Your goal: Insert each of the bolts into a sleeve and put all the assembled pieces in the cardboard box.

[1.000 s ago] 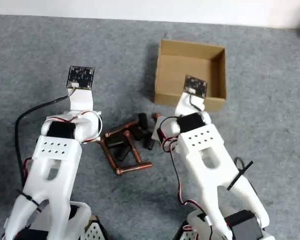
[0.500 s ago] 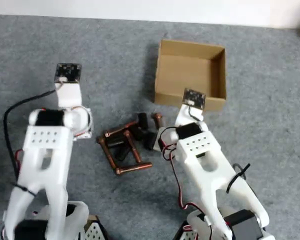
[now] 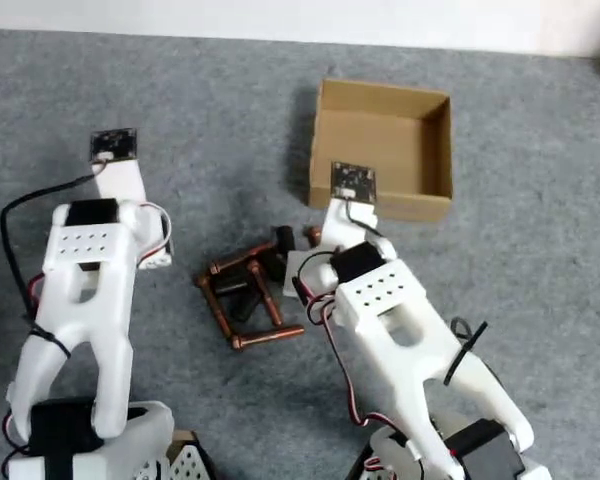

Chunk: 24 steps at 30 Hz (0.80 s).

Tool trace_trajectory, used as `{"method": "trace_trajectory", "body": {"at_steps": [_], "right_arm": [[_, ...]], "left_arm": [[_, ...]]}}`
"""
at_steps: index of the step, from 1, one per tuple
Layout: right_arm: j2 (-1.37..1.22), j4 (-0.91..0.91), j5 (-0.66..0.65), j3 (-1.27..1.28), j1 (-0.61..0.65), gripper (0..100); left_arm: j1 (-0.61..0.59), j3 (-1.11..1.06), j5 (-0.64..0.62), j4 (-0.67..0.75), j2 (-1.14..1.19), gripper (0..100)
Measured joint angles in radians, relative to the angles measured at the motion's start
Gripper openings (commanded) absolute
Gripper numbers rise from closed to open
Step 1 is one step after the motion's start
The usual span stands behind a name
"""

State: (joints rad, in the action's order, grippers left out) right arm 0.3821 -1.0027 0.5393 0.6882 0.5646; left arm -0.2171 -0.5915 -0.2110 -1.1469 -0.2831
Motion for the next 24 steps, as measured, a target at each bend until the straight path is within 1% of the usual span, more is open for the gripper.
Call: {"method": "trace_trajectory", "body": {"at_steps": [3,6,10,14,17,24], "right_arm": [[-0.011,0.023,0.032,0.000,0.020,25.4],[-0.066,0.031,0.046,-0.021,0.043,25.3],[-0.210,0.031,0.063,-0.101,0.055,25.3],[-0.382,0.031,0.153,-0.235,0.055,25.3],[-0.476,0.020,0.173,-0.315,0.055,25.3],[-0.520,-0.025,0.180,-0.376,0.055,25.3]], "left_arm": [[-0.037,0.000,-0.014,0.000,0.000,8],[-0.048,0.000,-0.015,0.000,0.000,8],[-0.051,0.000,-0.015,0.000,0.000,8],[-0.051,0.000,-0.015,0.000,0.000,8],[-0.051,0.000,-0.015,0.017,0.000,8],[-0.051,0.000,-0.014,0.026,0.000,8]]}}
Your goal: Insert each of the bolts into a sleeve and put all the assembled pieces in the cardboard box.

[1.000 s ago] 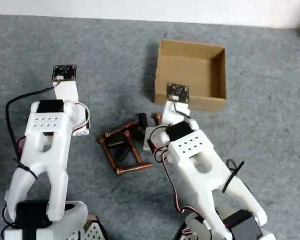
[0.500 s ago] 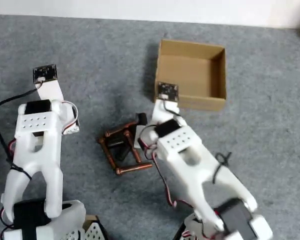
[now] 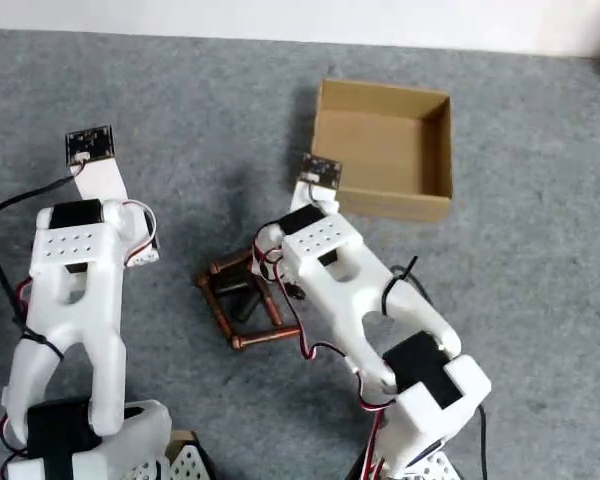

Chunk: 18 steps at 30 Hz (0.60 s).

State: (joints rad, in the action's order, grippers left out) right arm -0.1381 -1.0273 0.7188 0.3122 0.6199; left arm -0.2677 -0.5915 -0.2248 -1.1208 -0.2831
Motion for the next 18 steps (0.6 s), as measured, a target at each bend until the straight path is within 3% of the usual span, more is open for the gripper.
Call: {"method": "trace_trajectory", "body": {"at_steps": [18], "right_arm": [[-0.003,-0.009,0.000,0.000,0.000,25.0]], "left_arm": [[-0.031,0.000,0.000,0.000,0.000,8]]}}
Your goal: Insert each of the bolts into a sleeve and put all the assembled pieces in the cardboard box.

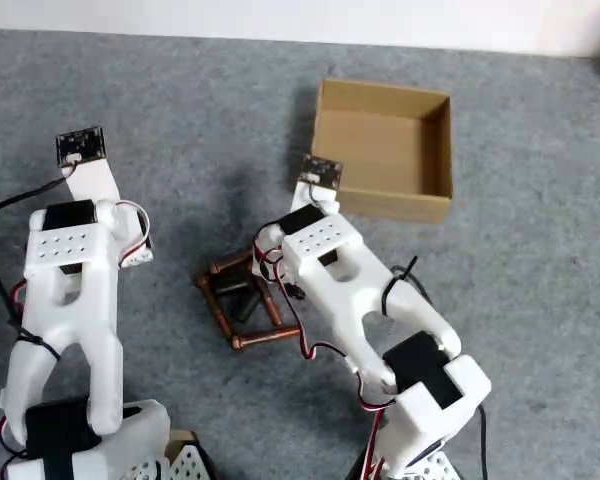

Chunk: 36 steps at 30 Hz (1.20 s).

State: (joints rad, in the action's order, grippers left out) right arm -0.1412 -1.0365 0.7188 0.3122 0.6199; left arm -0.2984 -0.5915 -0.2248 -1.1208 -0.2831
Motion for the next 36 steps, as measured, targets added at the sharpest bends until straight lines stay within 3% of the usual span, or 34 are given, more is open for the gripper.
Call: {"method": "trace_trajectory", "body": {"at_steps": [9,17,25,32,36], "right_arm": [[-0.107,0.006,0.000,-0.003,-0.054,25.0],[-0.132,0.000,0.000,-0.017,-0.011,24.7],[-0.124,-0.005,0.000,-0.005,0.026,5.7],[-0.129,-0.015,0.000,-0.003,0.025,4.7],[-0.129,-0.015,-0.066,-0.003,0.023,4.8]], "left_arm": [[0.000,0.000,0.000,0.000,0.002,8],[0.000,0.000,0.000,0.000,0.002,8],[0.000,0.000,0.000,0.000,0.002,8],[0.000,0.000,0.000,0.000,0.002,8],[0.000,0.000,0.000,0.000,0.002,8]]}}
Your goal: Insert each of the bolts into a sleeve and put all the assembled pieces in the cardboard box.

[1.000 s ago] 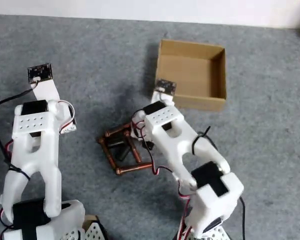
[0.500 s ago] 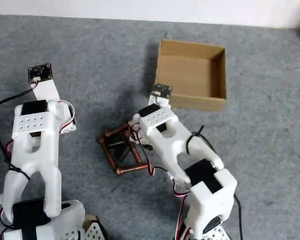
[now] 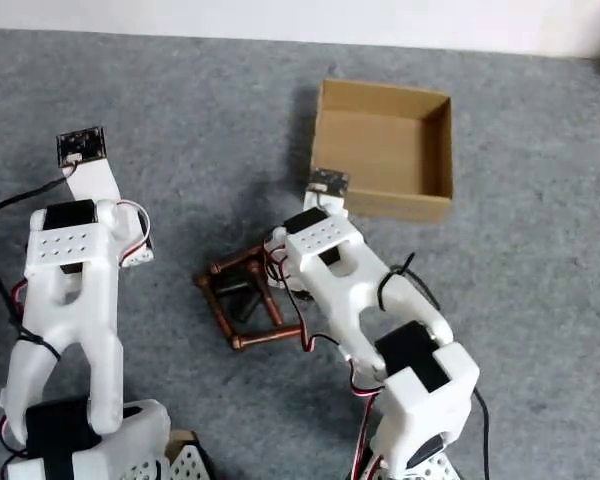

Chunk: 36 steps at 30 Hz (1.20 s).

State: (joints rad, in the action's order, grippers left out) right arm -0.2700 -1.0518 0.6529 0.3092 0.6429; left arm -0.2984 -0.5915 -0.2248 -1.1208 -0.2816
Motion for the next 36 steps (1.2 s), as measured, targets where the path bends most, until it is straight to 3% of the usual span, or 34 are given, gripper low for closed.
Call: {"method": "trace_trajectory", "body": {"at_steps": [6,19,26,36], "right_arm": [[0.000,0.000,-0.103,0.000,0.000,5.2],[-0.015,0.000,-0.127,-0.011,-0.046,1.2],[-0.014,-0.120,-0.213,-0.089,-0.057,0.4],[0.344,-0.206,-0.253,-0.153,-0.071,0.4]], "left_arm": [[0.000,0.000,0.000,0.000,0.000,8],[0.000,0.000,0.000,0.000,0.000,8],[0.000,0.000,0.000,0.000,0.000,8],[0.000,0.000,0.000,0.000,0.000,8]]}}
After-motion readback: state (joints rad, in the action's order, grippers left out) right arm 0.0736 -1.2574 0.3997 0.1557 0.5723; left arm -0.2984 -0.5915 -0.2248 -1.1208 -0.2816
